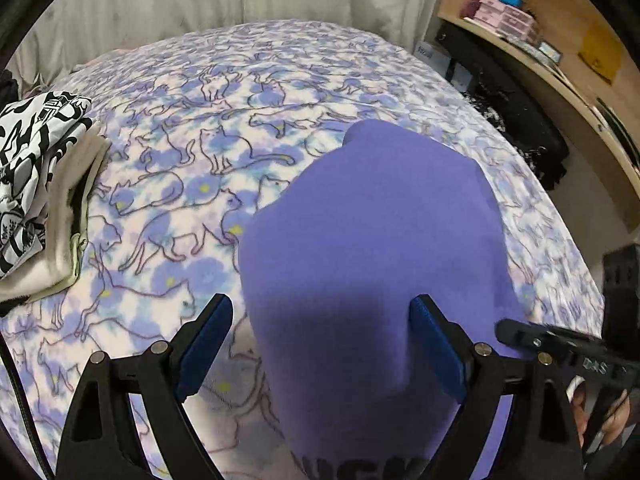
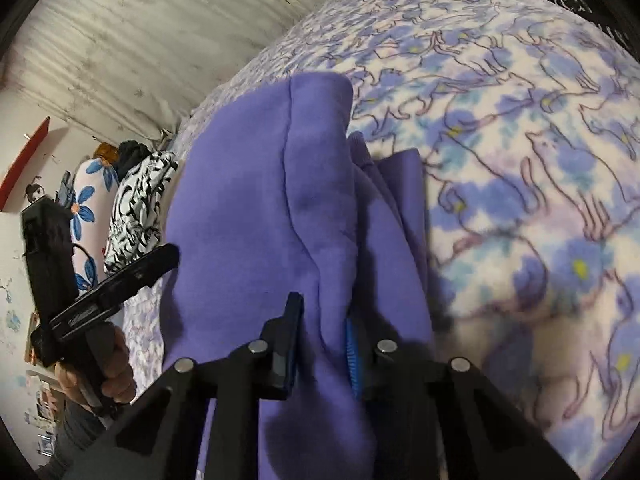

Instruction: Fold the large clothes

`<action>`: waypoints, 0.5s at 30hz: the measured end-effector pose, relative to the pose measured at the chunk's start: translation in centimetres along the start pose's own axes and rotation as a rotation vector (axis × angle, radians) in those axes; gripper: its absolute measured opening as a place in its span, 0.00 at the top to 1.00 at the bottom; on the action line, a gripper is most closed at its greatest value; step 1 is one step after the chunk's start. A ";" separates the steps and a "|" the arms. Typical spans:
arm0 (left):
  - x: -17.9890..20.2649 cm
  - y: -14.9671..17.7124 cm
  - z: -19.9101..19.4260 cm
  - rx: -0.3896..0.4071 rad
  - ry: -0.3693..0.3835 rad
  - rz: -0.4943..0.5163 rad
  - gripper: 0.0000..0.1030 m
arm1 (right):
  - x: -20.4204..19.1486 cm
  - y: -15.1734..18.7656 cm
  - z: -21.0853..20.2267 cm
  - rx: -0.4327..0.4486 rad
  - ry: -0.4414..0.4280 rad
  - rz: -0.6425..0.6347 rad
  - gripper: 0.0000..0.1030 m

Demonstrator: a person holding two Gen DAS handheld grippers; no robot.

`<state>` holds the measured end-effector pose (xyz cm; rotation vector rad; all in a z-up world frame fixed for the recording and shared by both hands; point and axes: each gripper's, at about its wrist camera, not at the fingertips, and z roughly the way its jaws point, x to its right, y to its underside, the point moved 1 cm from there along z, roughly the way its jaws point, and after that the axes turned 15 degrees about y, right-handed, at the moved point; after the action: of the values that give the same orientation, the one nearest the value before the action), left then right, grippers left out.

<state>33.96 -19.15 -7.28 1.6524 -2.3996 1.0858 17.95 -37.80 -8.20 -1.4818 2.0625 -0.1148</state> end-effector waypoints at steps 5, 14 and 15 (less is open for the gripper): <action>1.1 -0.6 1.5 -0.033 0.029 0.006 0.12 | 2.6 2.0 -1.7 0.074 -0.055 0.106 0.84; 4.5 1.0 4.9 -0.020 -0.082 0.131 0.01 | 4.5 4.9 1.0 0.039 0.012 0.145 0.84; 4.4 0.9 4.8 -0.018 -0.078 0.124 0.01 | 3.9 4.5 0.5 0.042 0.041 0.116 0.81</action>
<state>32.96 -25.26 -9.64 1.5888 -2.5837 1.0307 13.66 -39.39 -12.00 -1.3418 2.1602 -0.1428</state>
